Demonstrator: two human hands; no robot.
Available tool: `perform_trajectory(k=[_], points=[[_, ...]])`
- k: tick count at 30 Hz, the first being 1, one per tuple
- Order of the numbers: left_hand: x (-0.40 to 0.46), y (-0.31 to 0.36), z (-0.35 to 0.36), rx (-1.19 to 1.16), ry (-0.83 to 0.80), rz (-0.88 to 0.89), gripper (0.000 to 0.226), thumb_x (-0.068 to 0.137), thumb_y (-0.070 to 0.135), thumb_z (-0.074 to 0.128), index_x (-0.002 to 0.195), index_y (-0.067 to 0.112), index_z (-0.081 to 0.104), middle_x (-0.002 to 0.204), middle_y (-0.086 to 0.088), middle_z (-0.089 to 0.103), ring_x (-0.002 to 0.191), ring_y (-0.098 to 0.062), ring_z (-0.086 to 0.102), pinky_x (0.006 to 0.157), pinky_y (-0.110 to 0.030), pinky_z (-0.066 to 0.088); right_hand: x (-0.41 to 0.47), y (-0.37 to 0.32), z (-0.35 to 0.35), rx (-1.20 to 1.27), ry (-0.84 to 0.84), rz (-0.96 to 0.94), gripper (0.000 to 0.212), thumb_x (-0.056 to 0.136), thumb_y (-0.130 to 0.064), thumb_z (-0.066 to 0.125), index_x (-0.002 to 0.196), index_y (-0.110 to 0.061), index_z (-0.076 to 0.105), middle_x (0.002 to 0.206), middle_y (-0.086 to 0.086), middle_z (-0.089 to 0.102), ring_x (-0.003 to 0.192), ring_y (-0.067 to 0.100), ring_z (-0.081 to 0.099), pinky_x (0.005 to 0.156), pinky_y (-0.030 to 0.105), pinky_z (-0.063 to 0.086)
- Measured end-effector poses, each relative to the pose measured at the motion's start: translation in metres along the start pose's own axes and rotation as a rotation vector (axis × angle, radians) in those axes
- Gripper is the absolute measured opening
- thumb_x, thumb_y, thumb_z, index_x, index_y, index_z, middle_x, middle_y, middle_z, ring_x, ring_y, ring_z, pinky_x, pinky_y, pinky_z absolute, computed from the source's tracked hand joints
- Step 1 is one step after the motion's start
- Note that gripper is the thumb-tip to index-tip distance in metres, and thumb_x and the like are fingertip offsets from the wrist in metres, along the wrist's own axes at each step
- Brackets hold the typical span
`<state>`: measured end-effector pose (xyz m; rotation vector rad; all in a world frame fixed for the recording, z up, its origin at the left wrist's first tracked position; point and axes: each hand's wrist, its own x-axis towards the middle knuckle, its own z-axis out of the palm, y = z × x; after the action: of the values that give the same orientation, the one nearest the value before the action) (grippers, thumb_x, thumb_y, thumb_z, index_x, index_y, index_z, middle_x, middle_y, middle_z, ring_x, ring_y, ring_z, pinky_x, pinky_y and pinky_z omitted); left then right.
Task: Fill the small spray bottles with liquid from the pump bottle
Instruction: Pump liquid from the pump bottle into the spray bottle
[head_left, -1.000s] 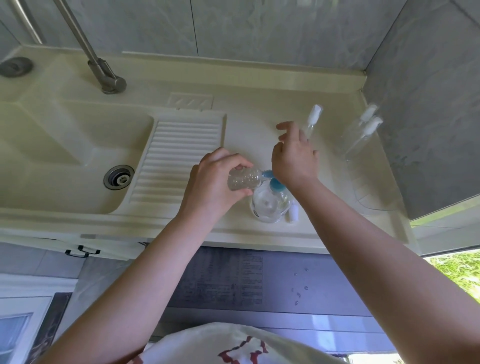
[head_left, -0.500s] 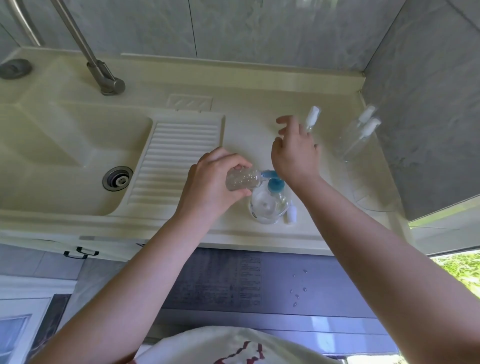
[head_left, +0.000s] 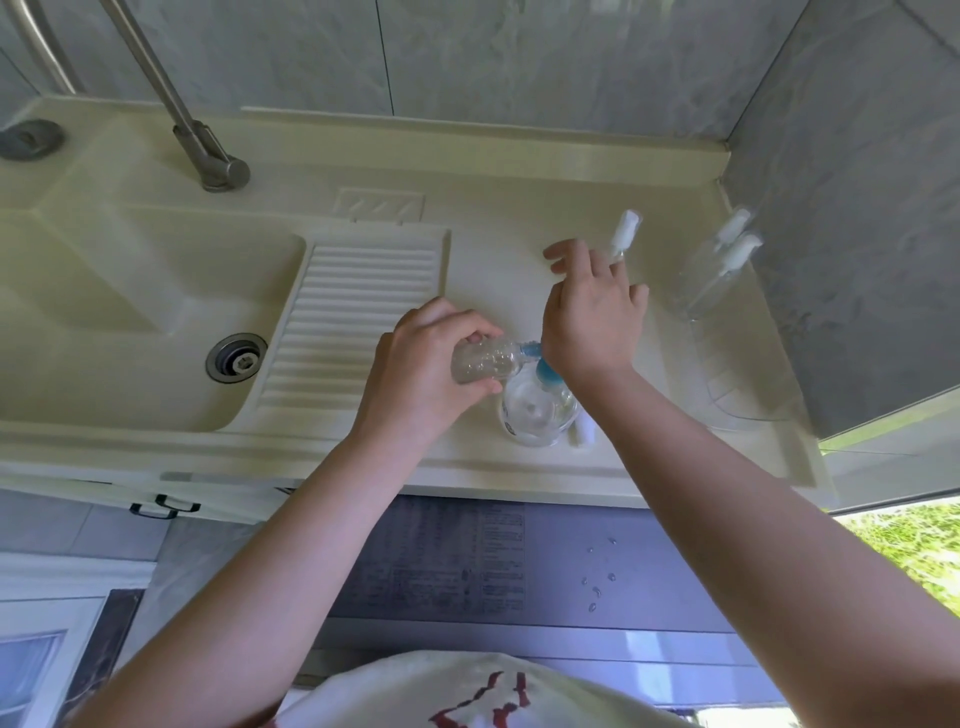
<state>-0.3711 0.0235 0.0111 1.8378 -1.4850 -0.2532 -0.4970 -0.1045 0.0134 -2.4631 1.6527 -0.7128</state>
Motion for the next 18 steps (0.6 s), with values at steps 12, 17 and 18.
perform_trajectory(k=[12, 17, 18], points=[[-0.001, 0.001, -0.003, -0.005, -0.014, -0.043, 0.050, 0.054, 0.024, 0.093, 0.098, 0.033, 0.073, 0.094, 0.013, 0.058, 0.085, -0.012, 0.059, 0.081, -0.039, 0.053, -0.003, -0.008, 0.002, -0.107, 0.147, -0.152, 0.045, 0.075, -0.003, 0.050, 0.112, -0.025, 0.063, 0.100, -0.004, 0.067, 0.087, 0.029, 0.054, 0.069, 0.033, 0.013], [-0.002, 0.004, -0.005, -0.028, 0.000, -0.047, 0.049, 0.054, 0.024, 0.094, 0.097, 0.033, 0.072, 0.093, 0.012, 0.059, 0.082, -0.008, 0.058, 0.081, -0.035, 0.052, 0.004, -0.012, -0.010, -0.081, 0.153, -0.142, 0.052, 0.078, 0.001, 0.049, 0.121, -0.026, 0.059, 0.108, -0.005, 0.066, 0.094, 0.028, 0.054, 0.073, 0.034, 0.019], [-0.002, 0.004, -0.004, -0.030, 0.003, -0.047, 0.049, 0.054, 0.024, 0.094, 0.097, 0.034, 0.072, 0.093, 0.012, 0.060, 0.081, -0.007, 0.058, 0.081, -0.035, 0.052, 0.004, -0.013, -0.010, -0.056, 0.141, -0.140, 0.053, 0.078, 0.003, 0.048, 0.121, -0.026, 0.059, 0.110, -0.005, 0.065, 0.095, 0.028, 0.054, 0.073, 0.034, 0.021]])
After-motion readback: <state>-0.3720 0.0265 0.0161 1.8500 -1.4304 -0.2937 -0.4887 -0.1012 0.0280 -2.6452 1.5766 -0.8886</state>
